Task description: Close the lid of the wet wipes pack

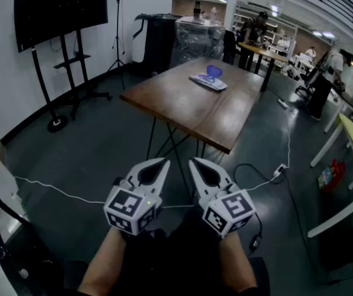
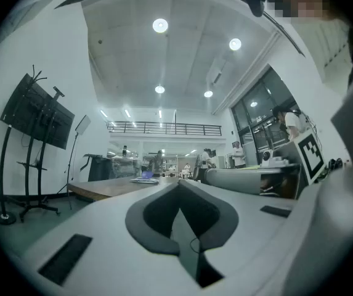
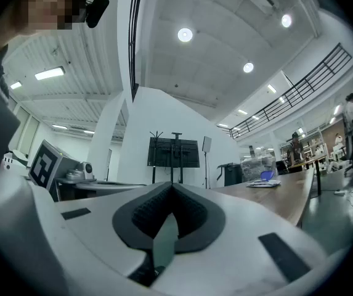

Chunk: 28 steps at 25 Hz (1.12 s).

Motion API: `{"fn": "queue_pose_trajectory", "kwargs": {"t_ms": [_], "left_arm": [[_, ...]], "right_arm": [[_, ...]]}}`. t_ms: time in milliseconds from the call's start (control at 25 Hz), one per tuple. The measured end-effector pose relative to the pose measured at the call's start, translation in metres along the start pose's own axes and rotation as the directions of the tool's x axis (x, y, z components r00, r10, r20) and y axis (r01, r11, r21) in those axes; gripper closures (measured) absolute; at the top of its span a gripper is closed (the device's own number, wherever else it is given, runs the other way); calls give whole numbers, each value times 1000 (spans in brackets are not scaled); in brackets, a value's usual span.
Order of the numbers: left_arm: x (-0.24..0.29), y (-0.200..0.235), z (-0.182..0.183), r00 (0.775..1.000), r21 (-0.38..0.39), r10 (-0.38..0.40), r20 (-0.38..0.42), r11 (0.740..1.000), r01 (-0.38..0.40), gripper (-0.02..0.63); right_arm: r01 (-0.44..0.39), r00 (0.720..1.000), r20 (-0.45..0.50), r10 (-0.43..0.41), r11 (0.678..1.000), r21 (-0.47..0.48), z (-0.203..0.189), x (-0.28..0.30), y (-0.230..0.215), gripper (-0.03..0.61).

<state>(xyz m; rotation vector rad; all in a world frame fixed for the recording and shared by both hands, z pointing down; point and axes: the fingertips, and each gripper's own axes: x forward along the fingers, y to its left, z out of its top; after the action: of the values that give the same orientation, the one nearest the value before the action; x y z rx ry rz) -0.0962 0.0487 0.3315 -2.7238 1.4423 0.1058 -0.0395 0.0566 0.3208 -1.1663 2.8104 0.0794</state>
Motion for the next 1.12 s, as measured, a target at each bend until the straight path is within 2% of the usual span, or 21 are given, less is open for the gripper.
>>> {"fn": "queue_pose_trajectory", "kwargs": {"t_ms": [280,480,880,1120], "left_arm": [[1,-5,3,1000,-6,-17,-2,1000,17,607],[0,-2,5,1000,0,-15,-2,1000,15,607],[16,-4,12,999,18,-37,-5,999,37,607],[42,2,26,998,45,-68,-3,997,68,607]], "right_arm": [[1,999,35,-2,999,35,4,0,-3,571],[11,1000,20,-11,1000,13,2,3,-3,569],[70,997,25,-71,997,30,12,-3,-20,569],[107,994,26,-106,993,-50,31,-1,-40,569]]}}
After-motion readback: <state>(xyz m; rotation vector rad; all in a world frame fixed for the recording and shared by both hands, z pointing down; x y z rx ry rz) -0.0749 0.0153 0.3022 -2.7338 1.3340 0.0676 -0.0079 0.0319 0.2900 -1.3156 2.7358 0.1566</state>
